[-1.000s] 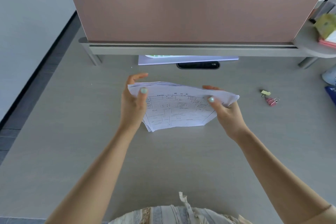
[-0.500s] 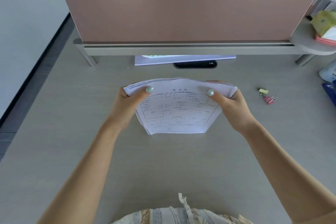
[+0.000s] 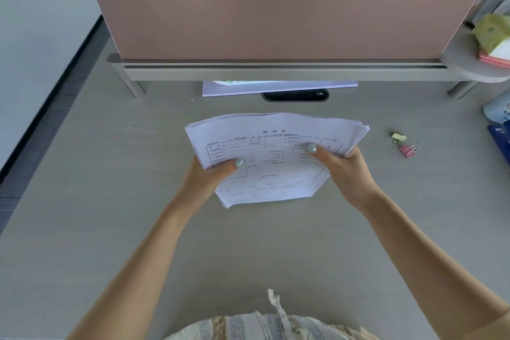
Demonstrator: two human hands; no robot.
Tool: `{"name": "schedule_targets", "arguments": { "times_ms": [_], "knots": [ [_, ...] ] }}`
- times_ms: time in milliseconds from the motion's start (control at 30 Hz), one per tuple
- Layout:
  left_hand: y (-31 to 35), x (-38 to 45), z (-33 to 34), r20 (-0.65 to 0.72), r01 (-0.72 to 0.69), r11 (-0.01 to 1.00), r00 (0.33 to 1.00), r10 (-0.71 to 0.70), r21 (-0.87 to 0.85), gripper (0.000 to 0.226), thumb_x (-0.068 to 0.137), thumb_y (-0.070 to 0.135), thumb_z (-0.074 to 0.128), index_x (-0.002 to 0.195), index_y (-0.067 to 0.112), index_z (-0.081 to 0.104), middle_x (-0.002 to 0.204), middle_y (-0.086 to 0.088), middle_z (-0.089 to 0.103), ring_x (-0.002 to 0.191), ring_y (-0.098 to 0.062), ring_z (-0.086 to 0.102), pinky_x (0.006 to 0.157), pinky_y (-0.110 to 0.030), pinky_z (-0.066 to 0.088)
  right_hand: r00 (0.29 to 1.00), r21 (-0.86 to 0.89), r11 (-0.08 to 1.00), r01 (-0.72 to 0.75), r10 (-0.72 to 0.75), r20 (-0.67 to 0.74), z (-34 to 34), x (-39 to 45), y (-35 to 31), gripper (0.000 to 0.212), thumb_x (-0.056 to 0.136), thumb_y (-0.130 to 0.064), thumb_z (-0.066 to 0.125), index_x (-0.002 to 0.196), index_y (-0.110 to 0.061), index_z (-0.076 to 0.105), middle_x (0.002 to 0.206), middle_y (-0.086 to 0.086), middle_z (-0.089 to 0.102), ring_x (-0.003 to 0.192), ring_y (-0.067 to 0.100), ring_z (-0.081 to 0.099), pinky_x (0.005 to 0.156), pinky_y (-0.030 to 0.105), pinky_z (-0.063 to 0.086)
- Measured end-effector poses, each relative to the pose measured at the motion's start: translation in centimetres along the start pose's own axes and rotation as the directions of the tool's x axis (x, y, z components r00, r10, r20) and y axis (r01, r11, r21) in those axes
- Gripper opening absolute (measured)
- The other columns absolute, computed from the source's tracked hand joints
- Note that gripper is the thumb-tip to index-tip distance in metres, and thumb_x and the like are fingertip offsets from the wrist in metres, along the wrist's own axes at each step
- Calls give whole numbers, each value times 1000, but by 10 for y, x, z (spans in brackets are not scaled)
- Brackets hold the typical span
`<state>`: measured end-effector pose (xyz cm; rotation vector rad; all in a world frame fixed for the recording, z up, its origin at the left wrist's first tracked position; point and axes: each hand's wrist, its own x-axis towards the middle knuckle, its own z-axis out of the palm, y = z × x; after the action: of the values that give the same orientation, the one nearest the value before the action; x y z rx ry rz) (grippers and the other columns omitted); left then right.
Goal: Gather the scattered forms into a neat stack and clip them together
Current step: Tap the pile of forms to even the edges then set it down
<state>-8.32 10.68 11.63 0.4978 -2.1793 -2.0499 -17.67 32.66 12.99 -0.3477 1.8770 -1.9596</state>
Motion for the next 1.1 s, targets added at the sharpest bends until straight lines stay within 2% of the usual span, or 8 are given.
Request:
{"name": "schedule_targets", "arguments": {
  "times_ms": [133,300,533,733,833,933,1000,1100],
  "knots": [
    [7,-1,-5,4,-6,997,1000,5,71,22,70,28,71,89,38,66,87,28,73,87,7,67,76,-16,50,998,-80,995,-66,68,18,-3,-2,3,15,80,-19,69,95,-24,71,100,-4,73,98,15,69,86,34,50],
    [44,6,-6,-25,-176,983,984,177,47,18,66,45,65,82,41,73,84,22,74,85,1,67,74,-15,52,990,-14,992,122,-120,77,-3,2,-25,41,79,-16,67,114,-37,58,106,-14,70,106,5,63,83,17,49],
    [52,10,12,-255,-100,993,963,81,-64,27,72,46,54,66,26,71,71,4,68,76,-16,61,74,-35,44,966,-81,968,237,-226,128,7,-1,-42,15,80,-28,62,73,-40,66,104,-24,70,110,1,60,86,13,44],
    [51,10,8,-263,-90,993,962,67,-73,28,65,42,50,60,26,71,65,11,69,80,-19,61,76,-36,44,943,-117,938,325,-330,-28,4,-2,-38,15,83,-28,59,71,-23,51,88,-20,73,95,0,65,82,9,42],
    [47,8,6,-161,-145,989,977,139,-23,31,69,50,49,64,29,72,68,12,71,77,-15,64,72,-31,47,942,-48,943,328,-330,-52,8,-2,-36,10,83,-19,60,79,-20,51,80,-16,73,89,1,66,78,11,45],
    [40,4,-2,-48,-157,982,985,163,105,28,67,58,52,67,39,72,74,21,72,78,-1,64,69,-16,47,960,-24,961,276,-276,-38,4,0,-34,10,81,-30,60,91,-28,61,79,-16,73,81,0,64,75,15,47],
    [35,1,-2,0,-121,976,992,123,180,15,68,49,59,60,43,70,68,26,69,72,7,61,66,-8,42,980,-32,981,189,-190,-55,0,0,-27,13,80,-37,57,80,-31,69,77,-17,72,67,1,59,69,14,46],
    [27,-3,8,-46,-83,974,995,94,211,42,72,31,61,36,34,41,39,12,33,41,-3,30,43,-11,21,976,-65,991,115,-125,-179,6,1,-15,29,82,-36,55,59,-23,68,65,-14,70,54,2,52,61,12,43]
  ]
}}
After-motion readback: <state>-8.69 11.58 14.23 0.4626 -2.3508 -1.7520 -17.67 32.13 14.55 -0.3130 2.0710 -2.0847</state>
